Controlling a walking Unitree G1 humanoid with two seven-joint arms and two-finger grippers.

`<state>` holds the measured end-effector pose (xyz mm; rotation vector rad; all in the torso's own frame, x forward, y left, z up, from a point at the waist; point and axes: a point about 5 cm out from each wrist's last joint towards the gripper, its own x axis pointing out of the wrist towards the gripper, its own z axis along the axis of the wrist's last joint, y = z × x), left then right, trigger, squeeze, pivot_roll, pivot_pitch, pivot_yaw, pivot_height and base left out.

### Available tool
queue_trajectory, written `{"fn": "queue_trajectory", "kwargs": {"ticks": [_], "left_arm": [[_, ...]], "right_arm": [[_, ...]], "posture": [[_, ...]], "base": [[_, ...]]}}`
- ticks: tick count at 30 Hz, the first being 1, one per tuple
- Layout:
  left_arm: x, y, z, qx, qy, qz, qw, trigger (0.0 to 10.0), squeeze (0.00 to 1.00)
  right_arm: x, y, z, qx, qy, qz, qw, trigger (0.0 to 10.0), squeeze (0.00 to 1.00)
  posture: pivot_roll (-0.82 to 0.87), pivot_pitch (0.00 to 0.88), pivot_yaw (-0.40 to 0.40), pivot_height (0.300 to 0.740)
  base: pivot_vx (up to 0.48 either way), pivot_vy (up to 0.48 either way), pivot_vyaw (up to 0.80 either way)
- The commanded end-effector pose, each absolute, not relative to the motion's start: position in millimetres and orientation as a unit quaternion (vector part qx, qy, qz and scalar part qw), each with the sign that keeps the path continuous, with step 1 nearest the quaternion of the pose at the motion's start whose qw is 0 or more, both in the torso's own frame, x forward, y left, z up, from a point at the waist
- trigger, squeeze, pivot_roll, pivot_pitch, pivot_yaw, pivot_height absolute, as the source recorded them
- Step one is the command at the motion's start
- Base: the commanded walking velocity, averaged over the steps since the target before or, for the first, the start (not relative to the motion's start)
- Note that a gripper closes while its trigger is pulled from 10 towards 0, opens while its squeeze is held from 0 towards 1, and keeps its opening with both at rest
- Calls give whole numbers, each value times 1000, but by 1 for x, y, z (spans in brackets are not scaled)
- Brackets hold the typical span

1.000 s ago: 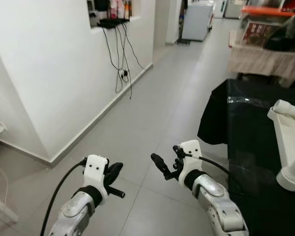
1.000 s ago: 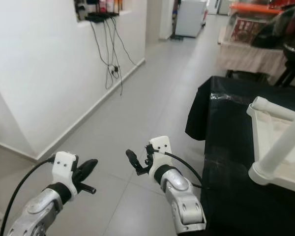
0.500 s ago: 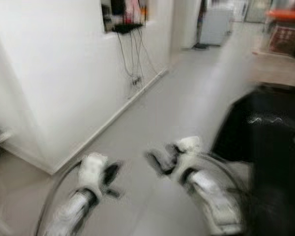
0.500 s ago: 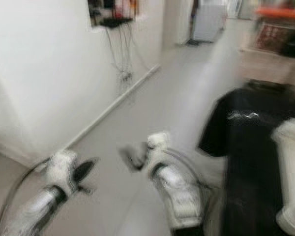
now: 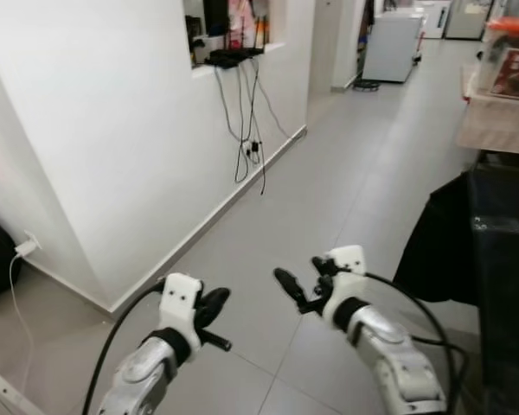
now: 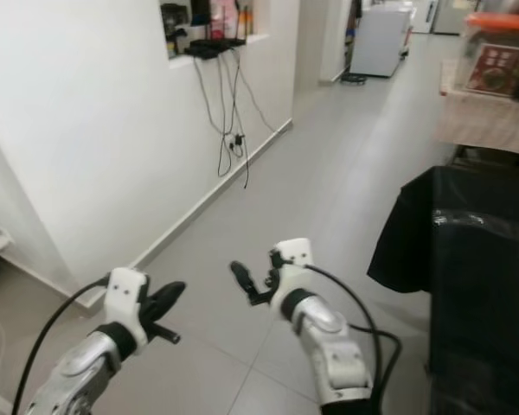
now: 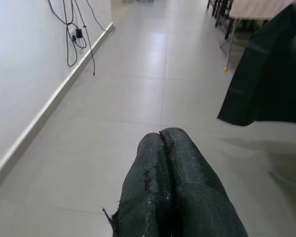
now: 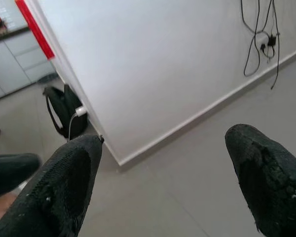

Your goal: Building children table

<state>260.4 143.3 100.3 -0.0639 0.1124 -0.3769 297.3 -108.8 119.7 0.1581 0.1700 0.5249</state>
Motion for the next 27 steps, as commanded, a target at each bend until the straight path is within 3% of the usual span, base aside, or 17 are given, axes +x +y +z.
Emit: {"fn": "queue_trajectory", "kwargs": {"ticks": [1,27], "left_arm": [[261,136,100,-32,55,-203,977,10000,0],[264,134,98,-37,59,-211,975,10000,0]], "right_arm": [[298,-122,115,82,89,238,964,10000,0],[300,-124,114,102,84,237,963,10000,0]], "posture": [[-65,0,-17,740],[-76,0,-16,740]], "base": [[371,0,0],[399,0,0]]}}
